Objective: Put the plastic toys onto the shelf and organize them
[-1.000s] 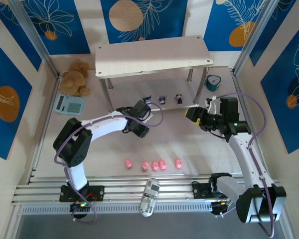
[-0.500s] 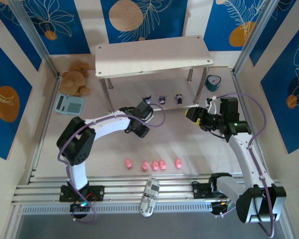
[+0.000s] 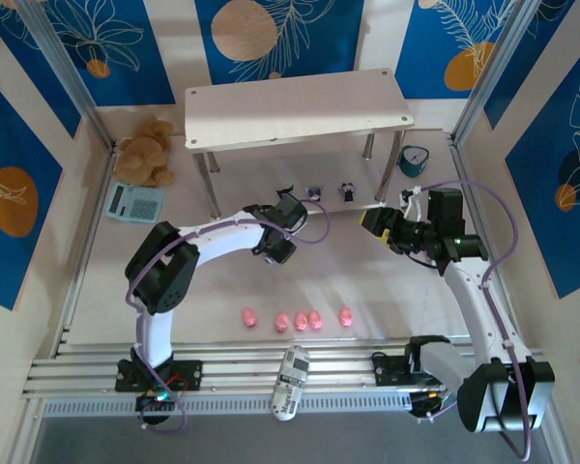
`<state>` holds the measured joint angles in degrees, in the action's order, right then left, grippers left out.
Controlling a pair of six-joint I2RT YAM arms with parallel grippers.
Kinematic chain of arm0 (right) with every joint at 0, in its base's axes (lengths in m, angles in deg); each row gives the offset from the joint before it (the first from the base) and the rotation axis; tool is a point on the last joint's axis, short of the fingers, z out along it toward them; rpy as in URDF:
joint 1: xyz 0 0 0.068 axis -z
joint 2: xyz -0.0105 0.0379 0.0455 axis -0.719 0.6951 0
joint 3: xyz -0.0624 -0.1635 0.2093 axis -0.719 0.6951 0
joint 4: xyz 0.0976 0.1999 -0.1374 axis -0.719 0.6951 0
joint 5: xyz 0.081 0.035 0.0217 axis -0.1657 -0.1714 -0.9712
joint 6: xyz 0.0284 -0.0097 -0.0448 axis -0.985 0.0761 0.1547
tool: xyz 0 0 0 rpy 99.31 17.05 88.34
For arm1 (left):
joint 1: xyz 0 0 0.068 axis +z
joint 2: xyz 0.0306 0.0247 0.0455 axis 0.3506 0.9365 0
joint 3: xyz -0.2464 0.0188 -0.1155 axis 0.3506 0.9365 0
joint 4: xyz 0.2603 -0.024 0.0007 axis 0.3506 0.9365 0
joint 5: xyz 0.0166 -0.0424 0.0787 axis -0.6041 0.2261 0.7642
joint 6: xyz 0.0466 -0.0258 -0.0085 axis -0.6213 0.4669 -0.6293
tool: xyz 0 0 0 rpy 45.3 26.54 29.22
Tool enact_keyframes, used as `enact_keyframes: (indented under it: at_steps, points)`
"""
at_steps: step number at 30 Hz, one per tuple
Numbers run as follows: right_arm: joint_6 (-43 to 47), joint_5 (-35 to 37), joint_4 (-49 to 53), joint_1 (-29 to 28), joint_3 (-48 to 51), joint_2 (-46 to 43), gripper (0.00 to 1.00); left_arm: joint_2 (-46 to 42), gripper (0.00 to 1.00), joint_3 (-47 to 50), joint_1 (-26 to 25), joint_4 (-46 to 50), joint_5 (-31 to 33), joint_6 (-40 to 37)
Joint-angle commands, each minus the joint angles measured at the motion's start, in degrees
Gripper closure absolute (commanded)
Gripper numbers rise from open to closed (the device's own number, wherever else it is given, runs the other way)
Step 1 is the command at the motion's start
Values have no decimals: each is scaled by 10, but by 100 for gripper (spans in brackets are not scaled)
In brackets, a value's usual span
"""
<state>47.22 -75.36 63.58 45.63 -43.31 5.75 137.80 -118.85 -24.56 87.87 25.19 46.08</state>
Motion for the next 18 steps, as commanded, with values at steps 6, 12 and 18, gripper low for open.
enact_keyframes:
  at_steps: [6, 12, 18]
  points:
    - [6, -22, -13, 7, 14, 10, 32, 21, 51, -23, -6, 47, 25, 12]
    - [5, -21, -15, 7, 14, 13, 33, 33, 51, -25, -7, 47, 26, 10]
    - [5, -21, -17, 7, 15, 14, 33, 32, 57, -20, -7, 36, 29, 7]
